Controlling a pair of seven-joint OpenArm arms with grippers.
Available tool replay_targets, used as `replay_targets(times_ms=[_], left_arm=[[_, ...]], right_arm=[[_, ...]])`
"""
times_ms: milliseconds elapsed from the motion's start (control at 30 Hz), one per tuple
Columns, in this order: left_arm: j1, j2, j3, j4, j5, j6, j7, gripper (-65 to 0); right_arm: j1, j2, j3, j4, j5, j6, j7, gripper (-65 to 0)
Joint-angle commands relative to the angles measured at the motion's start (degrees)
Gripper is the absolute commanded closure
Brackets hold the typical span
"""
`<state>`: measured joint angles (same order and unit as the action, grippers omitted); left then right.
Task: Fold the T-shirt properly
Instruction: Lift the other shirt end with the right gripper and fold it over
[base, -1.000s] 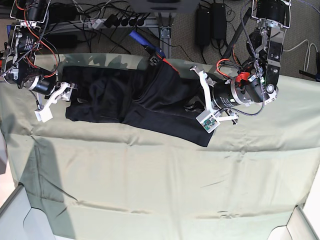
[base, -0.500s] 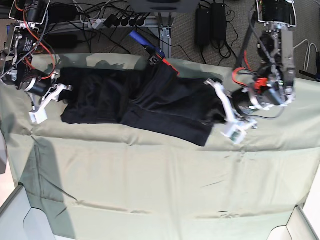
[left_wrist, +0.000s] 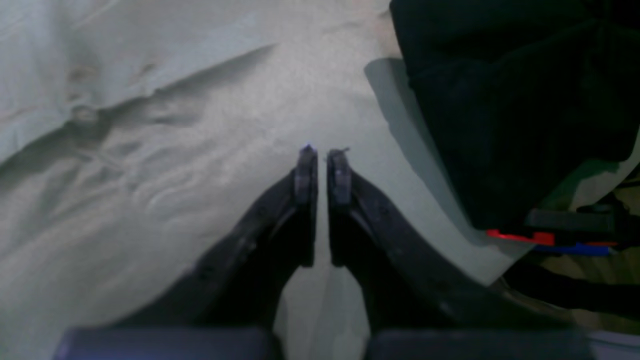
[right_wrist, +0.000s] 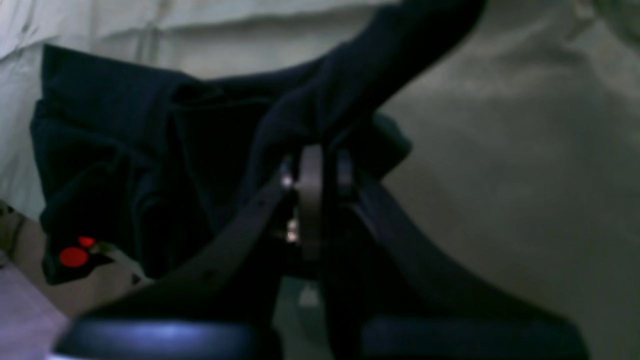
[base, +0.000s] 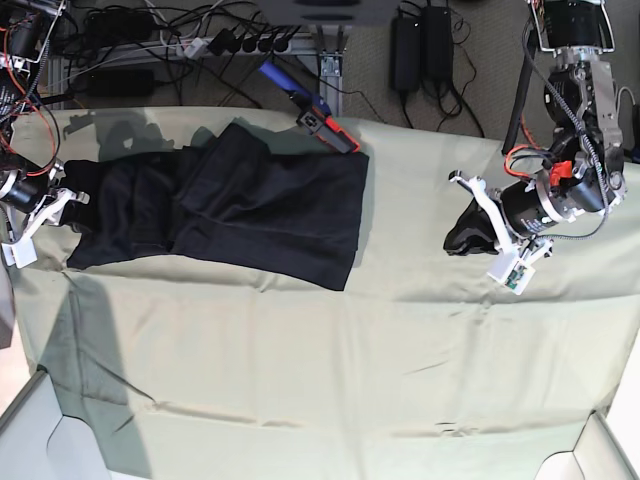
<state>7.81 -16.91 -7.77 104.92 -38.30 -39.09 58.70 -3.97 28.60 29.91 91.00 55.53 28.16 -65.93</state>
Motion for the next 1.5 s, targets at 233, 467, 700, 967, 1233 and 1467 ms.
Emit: replay_targets(times_ms=[233,467,700,967,1233,1467], left_arm=[[1.0,-0.4,-0.2,-2.0,-0.4,-0.9,-1.0,-3.7],[1.0,-3.4,-0.2,-5.6,-0.3,-0.9,-1.0,-3.7],[1.1,-6.5,-0.2,-5.6,-0.3,-0.9,-1.0,-3.7],[1.1,-8.1,-0.2,-5.6,-0.4,-0.9,-1.0,-3.7],[1.1,-8.2,-0.2,-5.6,-0.5,-0.9,-0.6,-9.0],[1.1,-8.2,-0.5,-5.6,-1.0,-0.9,-0.6,-11.7]], right_arm=[[0.8,-10.7,0.0,15.5,3.0,4.7,-0.5,0.0],[0.8,-14.9,-9.4,20.5,-5.1,4.7,3.3,0.0],[0.8,-16.9,-25.2,20.6,-16.6,4.7,9.1,0.0],[0.8,-17.4,-40.9,20.5,-27.5,4.6,13.7,0.0],[0.7,-17.4,-44.7,18.6,-32.5,4.6,15.7,-32.4],[1.2,-17.4,-44.7,18.2,-26.5,4.6,19.0,-41.3]])
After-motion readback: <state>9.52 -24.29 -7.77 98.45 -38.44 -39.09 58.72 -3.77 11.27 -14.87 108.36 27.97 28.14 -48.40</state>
